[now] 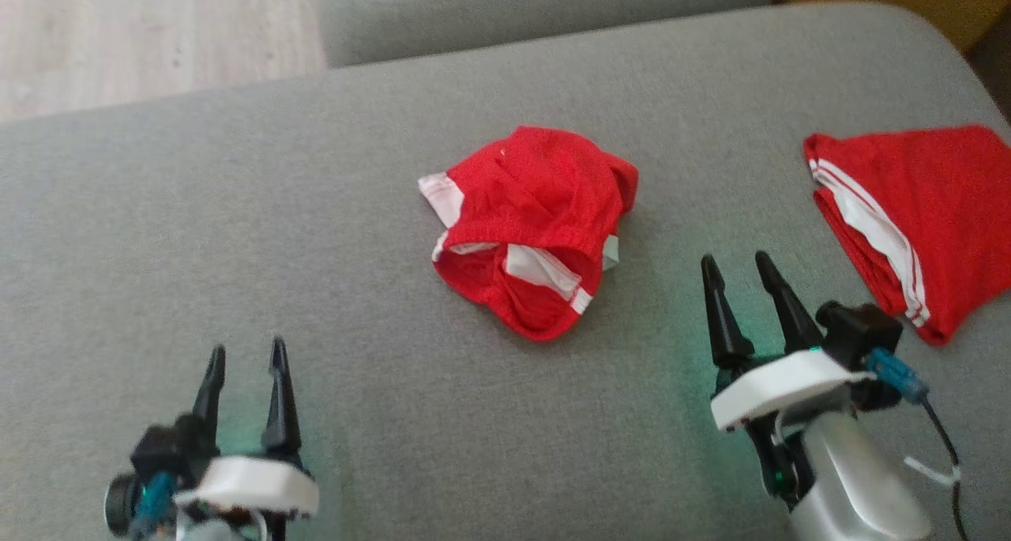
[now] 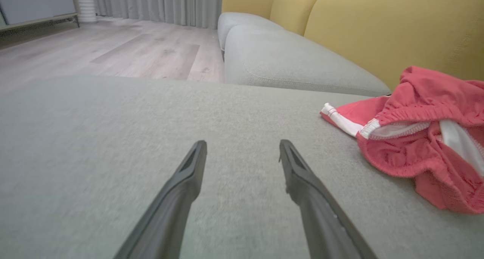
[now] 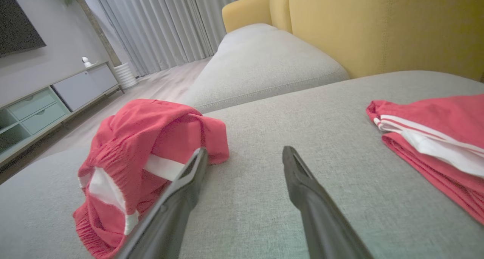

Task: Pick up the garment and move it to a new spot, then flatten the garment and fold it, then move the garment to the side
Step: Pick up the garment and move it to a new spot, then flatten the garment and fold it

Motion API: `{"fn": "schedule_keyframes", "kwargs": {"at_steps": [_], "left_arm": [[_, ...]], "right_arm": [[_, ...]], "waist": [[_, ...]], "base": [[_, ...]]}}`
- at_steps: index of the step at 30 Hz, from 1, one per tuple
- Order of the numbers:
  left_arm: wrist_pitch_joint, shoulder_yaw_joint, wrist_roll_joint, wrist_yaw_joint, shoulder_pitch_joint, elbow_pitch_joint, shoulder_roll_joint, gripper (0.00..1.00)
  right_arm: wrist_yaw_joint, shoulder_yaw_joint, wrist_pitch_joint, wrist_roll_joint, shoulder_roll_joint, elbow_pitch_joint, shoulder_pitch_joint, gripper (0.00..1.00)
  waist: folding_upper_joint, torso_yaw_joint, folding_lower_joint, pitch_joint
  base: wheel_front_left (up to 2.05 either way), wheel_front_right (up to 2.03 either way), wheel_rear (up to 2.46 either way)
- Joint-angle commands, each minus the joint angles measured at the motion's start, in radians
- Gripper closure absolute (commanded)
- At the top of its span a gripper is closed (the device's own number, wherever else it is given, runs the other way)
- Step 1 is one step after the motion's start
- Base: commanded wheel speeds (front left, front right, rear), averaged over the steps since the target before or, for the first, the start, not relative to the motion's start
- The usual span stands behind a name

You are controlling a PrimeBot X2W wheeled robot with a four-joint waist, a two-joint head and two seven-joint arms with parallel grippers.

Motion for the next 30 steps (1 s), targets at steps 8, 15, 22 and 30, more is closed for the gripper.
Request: {"fn": "schedule_keyframes", "kwargs": {"at_steps": [8,15,22,30], "left_arm": [[-0.009,0.118,0.070,-0.027,0.111,-0.081,-0.039,0.00],[-0.009,0.125,0.069,-0.034,0.133,-0.093,-0.045,0.00],[-0.009,0.096,0.052,-0.030,0.129,-0.098,-0.045,0.00],[-0.010,0.034,0.040,-0.028,0.120,-0.091,-0.045,0.00]], "right_arm": [[-0.001,-0.011,-0.006,-0.035,0.003,-0.001,0.071,0.00],[-0.001,-0.002,-0.006,-0.034,0.003,0.008,0.085,0.00],[-0.001,0.101,-0.006,0.024,0.003,0.006,0.067,0.00],[-0.001,0.191,-0.006,0.104,0.003,0.060,0.016,0.00]], "waist": [[-0.0001,0.056,0.0000,-0.100],[-0.0001,0.059,0.0000,-0.111],[-0.0001,0.073,0.0000,-0.098],[-0.0001,0.134,0.0000,-0.081]], "base": [[0.00,0.00,0.00],[0.00,0.00,0.00],[0.00,0.00,0.00],[0.00,0.00,0.00]]}}
